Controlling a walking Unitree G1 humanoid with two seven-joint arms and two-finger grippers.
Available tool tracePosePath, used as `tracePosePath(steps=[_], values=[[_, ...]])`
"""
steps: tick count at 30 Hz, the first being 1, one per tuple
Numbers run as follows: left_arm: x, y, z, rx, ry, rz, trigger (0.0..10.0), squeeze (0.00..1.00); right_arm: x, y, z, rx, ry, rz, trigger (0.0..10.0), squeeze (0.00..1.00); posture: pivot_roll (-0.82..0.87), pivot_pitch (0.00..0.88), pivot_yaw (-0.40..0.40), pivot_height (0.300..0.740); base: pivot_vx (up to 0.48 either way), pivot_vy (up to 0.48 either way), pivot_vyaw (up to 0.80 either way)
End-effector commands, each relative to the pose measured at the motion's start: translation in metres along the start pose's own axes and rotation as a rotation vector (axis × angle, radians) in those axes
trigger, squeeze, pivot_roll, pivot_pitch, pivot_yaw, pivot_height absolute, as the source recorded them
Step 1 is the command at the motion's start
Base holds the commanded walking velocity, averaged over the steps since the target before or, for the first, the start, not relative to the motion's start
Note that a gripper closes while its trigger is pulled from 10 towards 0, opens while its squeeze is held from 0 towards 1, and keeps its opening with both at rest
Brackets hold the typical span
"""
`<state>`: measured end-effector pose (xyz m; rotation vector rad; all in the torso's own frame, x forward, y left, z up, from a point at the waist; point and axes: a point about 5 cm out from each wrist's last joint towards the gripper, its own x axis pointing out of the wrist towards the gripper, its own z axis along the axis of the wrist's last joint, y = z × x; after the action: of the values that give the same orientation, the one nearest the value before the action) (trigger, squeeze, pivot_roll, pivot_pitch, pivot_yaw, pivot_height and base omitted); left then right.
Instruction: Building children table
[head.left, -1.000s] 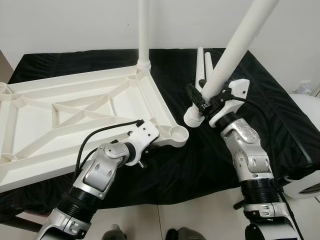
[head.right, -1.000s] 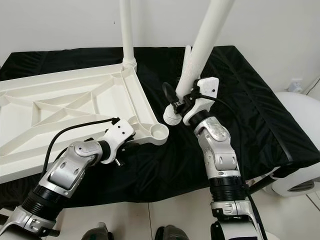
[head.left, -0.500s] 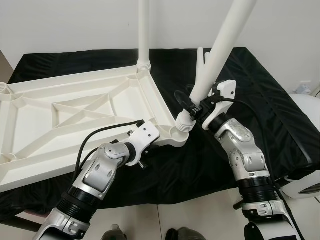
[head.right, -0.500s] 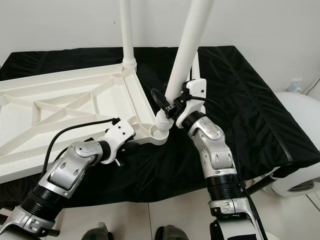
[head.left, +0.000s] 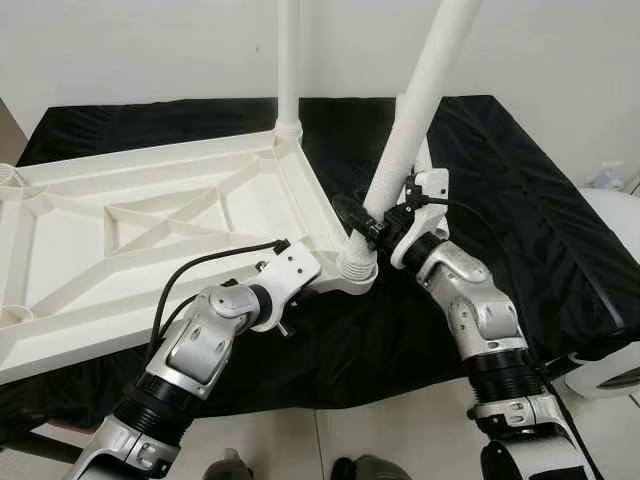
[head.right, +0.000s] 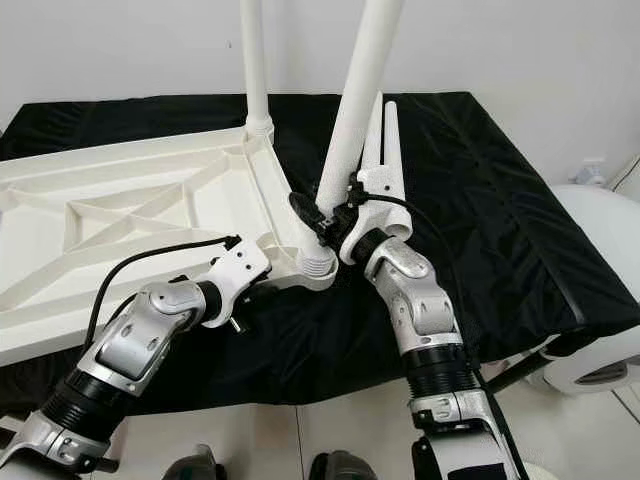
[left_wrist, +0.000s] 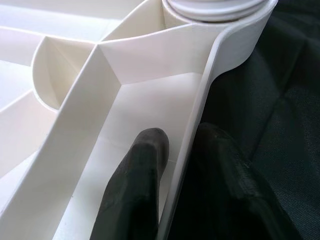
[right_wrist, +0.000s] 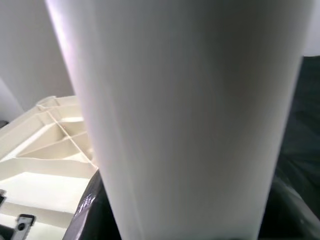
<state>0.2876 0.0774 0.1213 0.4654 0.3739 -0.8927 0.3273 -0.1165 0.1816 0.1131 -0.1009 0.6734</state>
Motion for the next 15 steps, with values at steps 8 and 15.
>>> tracePosePath(steps=[8,15], values=[[0.002,-0.006,-0.003,0.008,0.025,-0.028,10.0,0.0,-0.004,-0.009,-0.01,-0.001,0.059,-0.054,10.0,0.0,0.02,0.016,-0.053,0.74,0.0,0.0,0.0],[0.002,-0.007,-0.003,0.005,0.022,-0.027,10.0,0.0,-0.004,-0.005,-0.017,-0.077,0.095,-0.04,10.0,0.0,0.02,0.013,-0.056,0.74,0.0,0.0,0.0]])
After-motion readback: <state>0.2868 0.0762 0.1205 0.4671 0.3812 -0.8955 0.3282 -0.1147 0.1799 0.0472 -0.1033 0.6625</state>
